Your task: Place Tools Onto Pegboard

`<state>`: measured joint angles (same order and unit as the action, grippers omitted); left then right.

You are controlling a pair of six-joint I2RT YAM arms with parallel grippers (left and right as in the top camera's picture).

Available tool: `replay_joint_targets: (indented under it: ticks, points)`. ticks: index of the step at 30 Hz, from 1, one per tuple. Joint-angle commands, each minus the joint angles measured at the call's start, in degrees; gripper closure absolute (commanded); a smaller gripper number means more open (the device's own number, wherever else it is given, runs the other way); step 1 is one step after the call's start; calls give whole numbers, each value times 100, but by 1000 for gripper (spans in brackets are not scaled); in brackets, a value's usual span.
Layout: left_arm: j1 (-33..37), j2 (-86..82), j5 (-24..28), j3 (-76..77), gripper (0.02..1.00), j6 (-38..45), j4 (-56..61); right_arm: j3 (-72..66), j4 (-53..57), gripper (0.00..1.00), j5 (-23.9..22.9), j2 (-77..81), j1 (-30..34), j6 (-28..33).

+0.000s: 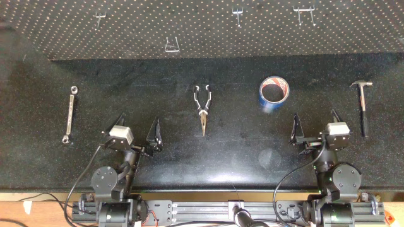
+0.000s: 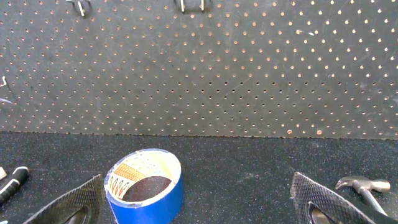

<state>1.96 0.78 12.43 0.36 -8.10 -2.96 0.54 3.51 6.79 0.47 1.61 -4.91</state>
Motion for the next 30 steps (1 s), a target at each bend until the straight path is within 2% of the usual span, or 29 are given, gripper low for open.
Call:
replay_joint_targets:
  ticks: [1, 12, 16, 28, 30]
  points:
    - [-13, -59, -109, -4, 23, 94, -66, -31, 13, 25, -11, -42, 31, -63]
    - [-9, -59, -20, -4, 23, 90, -63, -31, 13, 25, -11, -42, 31, -63]
    - [-9, -59, -424, -4, 23, 116, -70, -31, 13, 25, -11, -42, 31, -63]
    - [-9, -17, -433, 68, 23, 162, -149, -31, 13, 25, -11, -42, 31, -63]
    - [87, 756, -444, 577, 23, 796, -396, -31, 13, 27, -11, -42, 31, -63]
